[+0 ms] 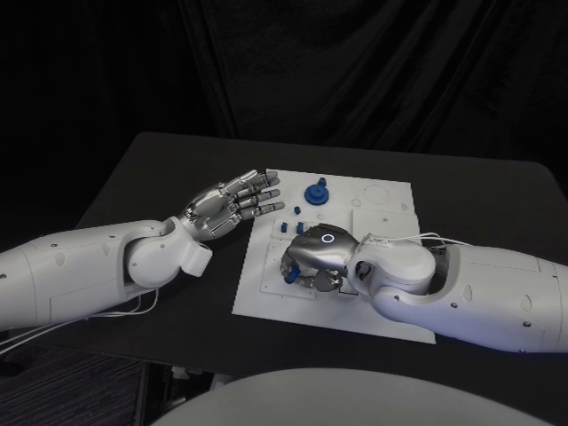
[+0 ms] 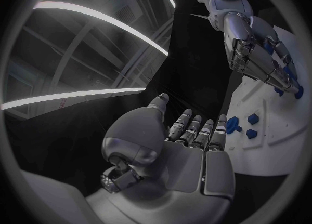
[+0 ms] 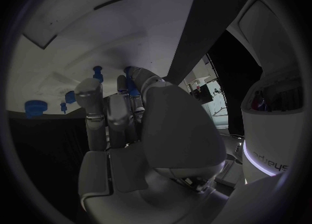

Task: Assemble the parts on the task board

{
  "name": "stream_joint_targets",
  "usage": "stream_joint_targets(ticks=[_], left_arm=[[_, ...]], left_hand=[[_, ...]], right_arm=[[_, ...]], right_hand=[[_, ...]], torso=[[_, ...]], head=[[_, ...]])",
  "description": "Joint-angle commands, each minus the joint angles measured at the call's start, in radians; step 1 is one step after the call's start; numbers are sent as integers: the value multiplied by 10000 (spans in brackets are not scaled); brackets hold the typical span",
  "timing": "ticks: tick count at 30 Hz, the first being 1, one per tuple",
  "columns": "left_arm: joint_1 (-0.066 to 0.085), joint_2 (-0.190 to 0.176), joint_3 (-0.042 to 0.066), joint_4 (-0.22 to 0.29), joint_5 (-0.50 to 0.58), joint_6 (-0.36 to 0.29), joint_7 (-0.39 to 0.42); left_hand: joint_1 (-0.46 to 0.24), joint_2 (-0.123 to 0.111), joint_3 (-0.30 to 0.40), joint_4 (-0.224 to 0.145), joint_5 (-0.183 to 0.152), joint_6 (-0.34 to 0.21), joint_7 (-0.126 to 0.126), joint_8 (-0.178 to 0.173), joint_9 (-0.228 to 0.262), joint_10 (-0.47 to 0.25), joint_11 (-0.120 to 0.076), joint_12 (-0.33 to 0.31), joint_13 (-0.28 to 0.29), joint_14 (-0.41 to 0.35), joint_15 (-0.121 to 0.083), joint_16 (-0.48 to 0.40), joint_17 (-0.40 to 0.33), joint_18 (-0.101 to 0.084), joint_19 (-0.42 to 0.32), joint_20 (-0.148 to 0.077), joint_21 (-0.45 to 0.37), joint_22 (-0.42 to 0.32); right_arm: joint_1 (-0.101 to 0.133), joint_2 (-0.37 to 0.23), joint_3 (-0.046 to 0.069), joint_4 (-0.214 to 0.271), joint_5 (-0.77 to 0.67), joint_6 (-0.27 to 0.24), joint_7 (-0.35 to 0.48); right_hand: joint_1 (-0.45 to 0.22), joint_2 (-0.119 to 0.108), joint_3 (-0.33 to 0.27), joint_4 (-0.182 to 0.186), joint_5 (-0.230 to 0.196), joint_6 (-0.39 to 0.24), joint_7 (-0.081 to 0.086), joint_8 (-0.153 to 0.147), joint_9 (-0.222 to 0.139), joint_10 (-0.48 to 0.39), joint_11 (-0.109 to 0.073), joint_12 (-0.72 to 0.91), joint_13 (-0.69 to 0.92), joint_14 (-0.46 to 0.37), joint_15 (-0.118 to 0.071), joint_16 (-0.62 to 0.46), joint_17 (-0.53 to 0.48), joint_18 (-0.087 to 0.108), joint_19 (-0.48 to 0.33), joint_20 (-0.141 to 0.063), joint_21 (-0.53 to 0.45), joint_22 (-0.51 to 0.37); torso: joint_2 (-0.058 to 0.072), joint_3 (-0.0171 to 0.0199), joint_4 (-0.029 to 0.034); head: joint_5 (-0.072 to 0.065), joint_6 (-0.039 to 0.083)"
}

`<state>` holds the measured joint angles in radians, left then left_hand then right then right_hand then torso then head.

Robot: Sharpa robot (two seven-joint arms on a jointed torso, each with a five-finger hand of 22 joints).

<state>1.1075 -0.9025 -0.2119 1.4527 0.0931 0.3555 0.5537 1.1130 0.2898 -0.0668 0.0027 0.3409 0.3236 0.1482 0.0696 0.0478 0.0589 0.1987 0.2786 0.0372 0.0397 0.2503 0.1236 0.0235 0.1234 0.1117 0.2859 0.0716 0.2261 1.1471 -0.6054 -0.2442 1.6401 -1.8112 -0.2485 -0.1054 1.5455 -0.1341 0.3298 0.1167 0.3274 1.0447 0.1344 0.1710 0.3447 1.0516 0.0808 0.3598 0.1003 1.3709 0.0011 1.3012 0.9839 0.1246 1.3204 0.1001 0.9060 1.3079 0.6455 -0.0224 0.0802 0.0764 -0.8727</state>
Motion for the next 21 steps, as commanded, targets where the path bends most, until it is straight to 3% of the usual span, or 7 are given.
stream_joint_targets(ticks=[1,3,7,21], left_arm=[[-22,22,8,4,22,160,79],[-26,25,8,3,22,162,78],[-31,24,8,1,22,163,75],[-44,16,8,-10,22,158,71]], left_hand=[[-97,-4,21,-20,41,-60,445,53,-7,-18,-3,-19,-2,-19,63,33,9,-167,22,63,-51,-13],[-97,-4,21,-20,41,-60,445,53,-7,-18,-3,-19,-2,-19,63,33,9,-167,22,63,-51,-13],[-97,-4,21,-20,41,-60,445,53,-7,-18,-3,-19,-2,-19,63,33,9,-167,22,63,-51,-13],[-121,3,51,-43,46,-26,495,75,-1,-48,-68,-72,-9,-22,79,36,7,-189,31,61,-49,-19]], right_arm=[[-29,2,-5,-12,-21,112,-233],[-29,14,-5,-18,-21,76,-206],[-29,34,-5,-29,-20,18,-131],[-29,-28,-5,-41,227,-208,100]], right_hand=[[-116,-22,20,-50,-138,-581,19,-374,-201,-265,48,-105,29,-105,59,-90,-48,6,-118,45,-108,933],[-249,-159,55,28,-351,-1640,-216,-1000,-521,-712,211,-208,50,-178,203,-122,-109,19,-195,159,-230,902],[-435,-276,-90,157,-786,-2568,-488,-1081,-893,-1226,354,-137,168,-347,329,-214,-286,80,-359,318,-535,826],[-596,-292,-802,502,-1471,-2986,-609,-1015,-1286,-1737,397,326,499,-566,393,-320,-513,156,-551,420,-989,726]], torso=[[6,4,4],[9,7,5],[4,3,2],[4,3,5]], head=[[-3,1],[10,1],[29,1],[34,1]])
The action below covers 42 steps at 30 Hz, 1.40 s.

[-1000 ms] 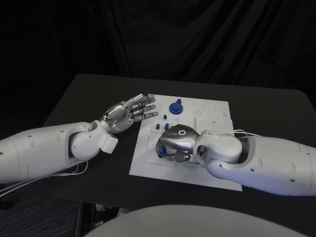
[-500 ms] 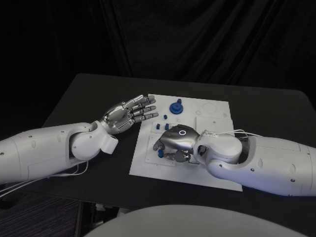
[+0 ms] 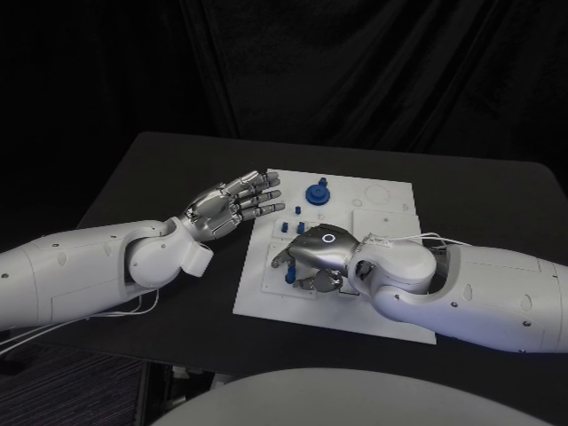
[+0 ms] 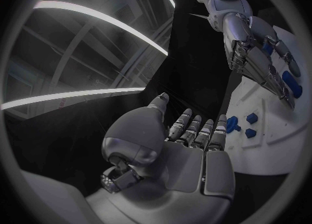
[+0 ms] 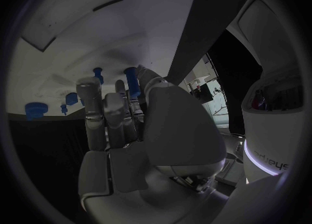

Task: Assemble the parts on the task board

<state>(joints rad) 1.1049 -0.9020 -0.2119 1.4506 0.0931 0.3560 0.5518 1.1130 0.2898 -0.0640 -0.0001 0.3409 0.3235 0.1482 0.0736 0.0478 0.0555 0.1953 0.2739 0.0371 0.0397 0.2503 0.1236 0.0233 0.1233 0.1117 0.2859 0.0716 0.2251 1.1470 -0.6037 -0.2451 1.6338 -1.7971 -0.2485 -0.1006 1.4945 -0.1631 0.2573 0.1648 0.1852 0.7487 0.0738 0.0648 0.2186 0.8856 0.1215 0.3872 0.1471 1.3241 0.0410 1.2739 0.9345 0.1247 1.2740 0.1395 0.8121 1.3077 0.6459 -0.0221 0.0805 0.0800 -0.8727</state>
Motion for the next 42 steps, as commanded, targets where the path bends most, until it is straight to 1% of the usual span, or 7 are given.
stream_joint_targets(ticks=[1,9,21,25,27,33,42], left_arm=[[-20,4,8,12,22,153,94],[-25,-129,8,81,22,27,117],[-27,-265,7,223,22,-250,463],[-27,-286,7,294,23,-401,856],[-27,-296,7,323,23,-469,1065],[-27,-316,7,387,23,-589,1419],[-27,-372,7,459,23,-599,1503]], left_hand=[[-121,3,23,-15,46,-26,496,35,-1,-14,-34,-25,-8,-21,79,37,9,-189,31,61,-49,-8],[-128,-1,31,-25,48,17,512,52,6,-16,-49,-12,-6,-18,83,51,12,-195,34,60,-49,-11],[-138,-35,49,-125,55,156,520,122,30,-27,-161,-32,-7,2,92,94,18,-211,76,53,-30,22],[-158,-63,41,-265,63,160,407,145,29,-126,-324,-173,-25,-44,57,16,0,-207,78,31,-32,-12],[-195,-59,28,-356,88,170,352,166,30,-153,-374,-175,-22,-106,-79,-84,-18,-145,41,-28,-55,-53],[-242,-39,21,-425,116,211,319,198,35,-155,-401,-135,-16,-144,-225,-142,-27,-66,20,-111,-66,-69],[-268,-14,23,-435,152,268,326,227,44,-131,-389,-74,-7,-136,-247,-108,-20,-51,12,-126,-69,-76]], right_arm=[[-26,-82,4,37,90,-288,64],[302,-807,64,397,278,-1243,435],[1823,-3309,47,1935,2634,-2064,618],[1965,-4096,5,2325,3171,-2070,485],[1976,-4408,-9,2449,3326,-1989,342],[1680,-5038,-29,2569,3593,-1479,-459],[929,-5365,-37,2613,3382,-600,-2577]], right_hand=[[-84,-6,-117,38,-76,-18,3,55,-38,-114,-7,71,45,-117,-2,-64,-52,162,-103,28,-92,719],[115,8,-565,255,-114,127,39,139,-206,-960,103,397,244,-362,96,-199,-316,210,-295,115,-521,639],[382,188,-695,559,-116,749,300,409,-266,-1063,26,1321,610,-602,33,-393,-686,252,-381,87,-830,599],[683,236,-625,492,320,1889,722,873,-126,-100,-406,3626,1857,-1180,-373,-1037,-1610,386,-849,-177,-1862,368],[733,310,-589,569,496,2246,363,977,-34,-926,-683,7071,4291,-1035,-542,-1176,-1768,388,-717,-429,-2009,360],[97,581,-849,1067,524,2782,143,2083,656,4274,-1038,10927,11201,589,-825,533,1148,-24,648,-685,621,1044],[-2727,813,-1447,1263,436,1721,-113,4577,2665,6851,-1295,11836,14237,1796,-1064,2122,4311,-454,1614,-922,3437,1600]], torso=[[0,-1,0],[1,0,-4],[-13,-2,-33],[-14,-1,-46],[-11,-10,-30],[-22,-30,-54],[-6,-2,-59]], head=[[-1,1],[-60,1],[-360,1],[-533,1],[-655,1],[-1007,1],[-1160,1]])
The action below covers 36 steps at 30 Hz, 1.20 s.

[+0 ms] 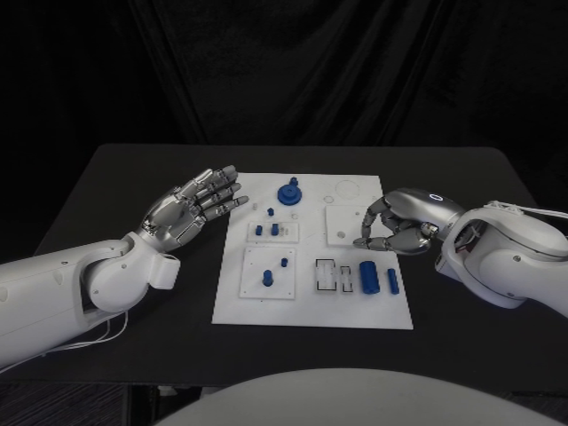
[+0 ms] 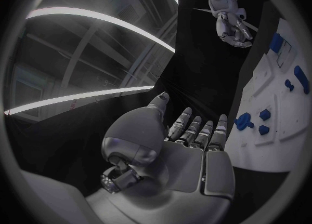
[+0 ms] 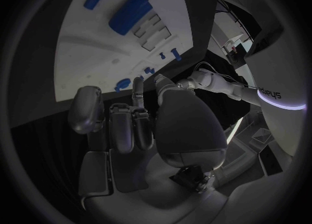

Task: Assemble the parts on the task board

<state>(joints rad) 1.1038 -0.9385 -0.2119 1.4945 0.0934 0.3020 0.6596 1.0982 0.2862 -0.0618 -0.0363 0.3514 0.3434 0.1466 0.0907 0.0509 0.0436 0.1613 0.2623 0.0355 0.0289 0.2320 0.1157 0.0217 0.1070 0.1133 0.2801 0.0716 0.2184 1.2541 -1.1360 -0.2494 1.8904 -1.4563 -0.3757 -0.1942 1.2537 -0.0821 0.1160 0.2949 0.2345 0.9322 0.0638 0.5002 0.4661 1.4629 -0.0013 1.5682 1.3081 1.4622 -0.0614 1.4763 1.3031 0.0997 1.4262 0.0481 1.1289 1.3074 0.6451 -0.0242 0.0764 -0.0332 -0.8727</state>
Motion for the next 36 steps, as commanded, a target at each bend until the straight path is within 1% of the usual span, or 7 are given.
stream_joint_targets(ticks=[1,3,5,6,8,23,36], left_arm=[[-15,-11,7,19,20,-53,419],[-15,-18,7,17,20,-39,401],[-15,-21,7,14,20,-25,369],[-15,-19,7,11,20,-13,344],[-15,-14,7,5,20,11,298],[-15,25,7,-63,20,144,-34],[-17,52,7,-128,20,210,-232]], left_hand=[[-120,23,1,-73,47,69,342,56,13,-13,-49,43,9,-29,-65,-29,-4,112,-4,-68,-70,-9],[-122,28,5,-75,56,67,345,57,13,-10,-47,47,9,-26,-60,-22,-3,113,-3,-63,-69,-8],[-123,33,9,-77,65,64,347,58,12,-7,-46,53,10,-23,-54,-15,-1,112,-3,-57,-69,-8],[-125,38,15,-80,76,67,351,60,12,-7,-42,50,9,-19,-43,-4,1,112,-2,-45,-68,-8],[-126,40,19,-84,83,66,354,62,12,-5,-38,55,10,-15,-33,4,3,112,-3,-34,-68,-10],[-145,47,49,-98,103,95,384,83,15,12,-6,102,13,13,39,64,13,113,2,39,-66,-15],[-154,52,72,-106,118,108,413,95,16,20,33,116,14,23,72,82,15,113,4,72,-65,-21]], right_arm=[[-204,-52,6,48,-119,736,-1868],[-289,-58,5,45,-255,844,-2209],[-376,-63,4,50,-393,976,-2556],[-423,-68,4,58,-470,1047,-2718],[-495,-75,4,72,-597,1146,-2938],[-816,-8,3,151,-912,1634,-3837],[-1017,193,3,40,-935,1757,-3999]], right_hand=[[-504,-9,32,-12,-67,-212,-34,379,327,1079,-111,26,2626,450,-48,133,714,-212,121,-38,386,1620],[-1451,-108,18,-1,-449,-96,-146,659,532,1079,-157,26,2626,754,-135,489,1537,-370,442,-100,1298,1829],[-1732,-208,165,16,-476,-80,-212,812,672,1079,-225,26,2626,863,-198,625,1873,-420,542,-162,1609,1893],[-2219,-321,230,14,-589,65,-300,973,811,1079,-310,26,2626,1028,-279,855,2444,-428,574,-230,1700,1903],[-2749,-431,313,25,-599,81,-348,1084,973,1079,-371,26,2626,1086,-333,944,2677,-464,636,-301,1915,1947],[-3261,-613,386,30,-473,-149,-407,1493,1626,1079,-427,26,2626,1082,-390,938,2662,-504,699,-368,2196,1993],[-3624,-640,344,30,-750,-135,-457,1660,1926,1079,-471,26,2626,1051,-427,885,2526,-491,667,-399,2175,1975]], torso=[[-2,14,-20],[-2,6,-5],[6,5,33],[8,11,29],[17,22,17],[8,10,4],[1,15,12]], head=[[-37,1],[-75,1],[-145,1],[-152,1],[-170,1],[-173,1],[-126,1]])
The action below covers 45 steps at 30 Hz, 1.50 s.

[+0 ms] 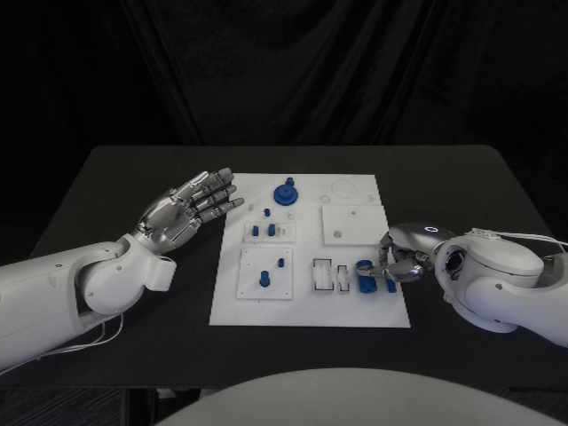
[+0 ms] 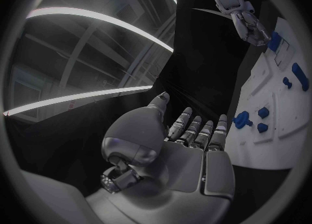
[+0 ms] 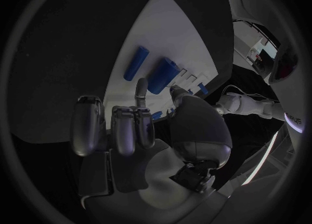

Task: Assemble the parts on the task board

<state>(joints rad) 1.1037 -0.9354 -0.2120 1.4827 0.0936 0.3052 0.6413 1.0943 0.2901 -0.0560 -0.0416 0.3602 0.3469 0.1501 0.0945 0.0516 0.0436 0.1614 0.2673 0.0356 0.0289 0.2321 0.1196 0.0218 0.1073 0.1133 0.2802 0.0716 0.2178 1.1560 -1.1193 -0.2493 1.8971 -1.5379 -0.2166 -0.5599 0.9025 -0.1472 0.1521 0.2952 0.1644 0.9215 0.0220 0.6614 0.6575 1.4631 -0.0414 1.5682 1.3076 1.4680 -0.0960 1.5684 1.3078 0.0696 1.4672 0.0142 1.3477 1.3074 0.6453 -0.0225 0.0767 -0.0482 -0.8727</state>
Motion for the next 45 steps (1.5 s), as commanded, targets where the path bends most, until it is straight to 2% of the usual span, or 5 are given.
stream_joint_targets(ticks=[1,19,34,42,45], left_arm=[[-17,24,8,-16,18,183,-61],[-27,59,8,-66,18,273,-231],[-52,82,8,-109,18,348,-411],[-79,63,8,-117,18,380,-452],[-89,60,8,-117,18,388,-457]], left_hand=[[-115,13,14,-53,30,73,378,57,9,20,32,66,13,23,72,44,14,111,4,71,-65,-15],[-115,18,47,-66,48,56,418,58,5,19,80,65,11,22,90,45,13,110,8,88,-63,-17],[-115,18,59,-71,53,64,431,63,6,18,97,64,10,22,94,50,14,109,11,92,-61,-14],[-116,20,71,-74,59,50,443,61,4,17,110,64,10,19,97,44,12,109,8,95,-63,-23],[-116,20,71,-74,59,50,443,61,4,17,110,64,10,19,97,44,12,109,8,95,-63,-23]], right_arm=[[-40,42,3,-39,-119,169,-341],[-412,538,4,-527,-120,301,-203],[-565,821,7,-745,539,-19,178],[-570,689,12,-506,1885,-1493,964],[-568,593,18,-331,2154,-1914,1165]], right_hand=[[-125,12,-16,28,-89,-22,-43,57,34,1077,-75,26,2632,991,-85,-40,2469,-189,254,-62,-17,1973],[785,174,263,-12,554,-240,-23,-138,239,1077,-68,26,2632,942,-92,-138,2250,-158,177,-76,-128,1928],[2902,199,1062,-518,4181,-469,65,-683,118,1077,9,26,2632,942,-33,-152,2236,-162,176,-15,-73,1935],[3049,14,1774,-928,6987,-195,-108,-279,528,1077,-156,26,2632,944,-167,-158,2216,-243,321,-139,337,2046],[2950,-31,1813,-933,7064,-159,-130,-209,606,1077,-175,26,2632,941,-183,-165,2198,-256,342,-154,401,2062]], torso=[[-2,3,5],[-17,-7,1],[-11,4,0],[-7,5,-3],[0,6,9]], head=[[32,1],[59,1],[77,1],[94,1],[108,1]])
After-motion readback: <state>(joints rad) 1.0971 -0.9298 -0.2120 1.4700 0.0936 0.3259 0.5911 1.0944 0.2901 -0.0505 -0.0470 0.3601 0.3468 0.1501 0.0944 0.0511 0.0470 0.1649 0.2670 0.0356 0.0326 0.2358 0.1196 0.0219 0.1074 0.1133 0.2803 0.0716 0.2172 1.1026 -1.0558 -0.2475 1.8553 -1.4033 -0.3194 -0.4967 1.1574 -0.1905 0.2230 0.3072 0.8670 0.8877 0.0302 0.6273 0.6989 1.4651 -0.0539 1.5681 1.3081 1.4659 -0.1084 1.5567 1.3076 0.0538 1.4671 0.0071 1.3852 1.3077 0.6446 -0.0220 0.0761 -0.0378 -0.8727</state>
